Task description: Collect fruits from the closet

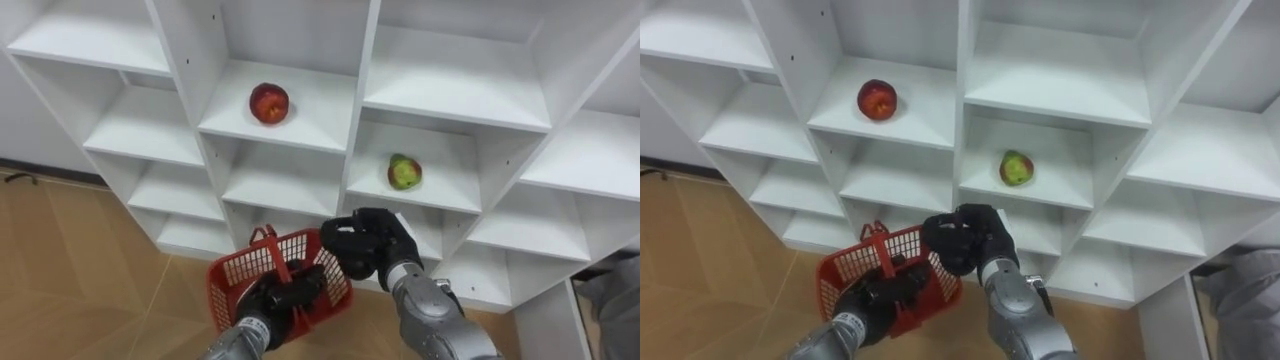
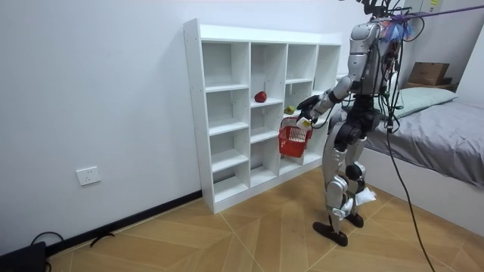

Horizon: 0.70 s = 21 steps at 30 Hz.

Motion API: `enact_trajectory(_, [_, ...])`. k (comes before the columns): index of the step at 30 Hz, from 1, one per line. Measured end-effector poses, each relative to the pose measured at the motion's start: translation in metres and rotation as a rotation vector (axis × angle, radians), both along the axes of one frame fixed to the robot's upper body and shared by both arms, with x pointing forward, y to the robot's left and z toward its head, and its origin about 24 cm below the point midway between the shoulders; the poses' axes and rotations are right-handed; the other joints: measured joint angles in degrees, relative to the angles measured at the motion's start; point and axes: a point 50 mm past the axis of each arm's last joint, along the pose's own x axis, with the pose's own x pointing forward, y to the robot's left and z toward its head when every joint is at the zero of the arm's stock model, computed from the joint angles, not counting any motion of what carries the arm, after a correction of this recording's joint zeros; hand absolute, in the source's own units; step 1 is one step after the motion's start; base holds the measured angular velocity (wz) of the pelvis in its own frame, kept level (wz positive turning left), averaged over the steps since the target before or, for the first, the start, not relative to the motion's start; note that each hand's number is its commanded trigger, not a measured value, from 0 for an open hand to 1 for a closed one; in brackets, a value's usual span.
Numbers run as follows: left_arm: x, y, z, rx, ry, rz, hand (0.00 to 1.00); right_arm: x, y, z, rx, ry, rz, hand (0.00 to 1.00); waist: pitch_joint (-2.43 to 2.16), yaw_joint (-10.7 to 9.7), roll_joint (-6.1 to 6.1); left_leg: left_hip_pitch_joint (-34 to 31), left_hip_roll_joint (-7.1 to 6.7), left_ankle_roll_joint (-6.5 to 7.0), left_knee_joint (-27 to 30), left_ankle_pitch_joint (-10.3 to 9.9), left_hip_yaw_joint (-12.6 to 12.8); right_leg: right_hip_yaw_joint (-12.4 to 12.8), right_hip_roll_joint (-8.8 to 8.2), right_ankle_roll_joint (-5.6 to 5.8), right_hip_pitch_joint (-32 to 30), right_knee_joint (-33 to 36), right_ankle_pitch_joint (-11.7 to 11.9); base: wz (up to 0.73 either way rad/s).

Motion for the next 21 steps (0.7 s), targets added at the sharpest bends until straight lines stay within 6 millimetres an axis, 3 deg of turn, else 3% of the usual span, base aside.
enact_trajectory(10, [0.002, -0.002, 0.001, -0.001, -0.005, -0.009, 1.00, 0.002, 0.001, 0.000, 0.019, 0.008, -0.005, 1.00, 0.11, -0.02, -0.06, -0.28, -0.02, 0.00, 0.20, 0.00, -0.23, -0.21, 0.01, 0.00, -0.17, -0.01, 0.00, 0.00])
enact_trajectory(21, [0.004, -0.013, 0.004, 0.000, -0.019, -0.061, 1.00, 0.002, 0.006, 0.001, 0.059, 0.019, -0.007, 1.00, 0.44, 0.03, 0.66, -0.73, -0.04, 0.00, 0.20, 0.00, -0.37, -0.46, 0.01, 0.00, -0.43, -0.08, 0.00, 0.00])
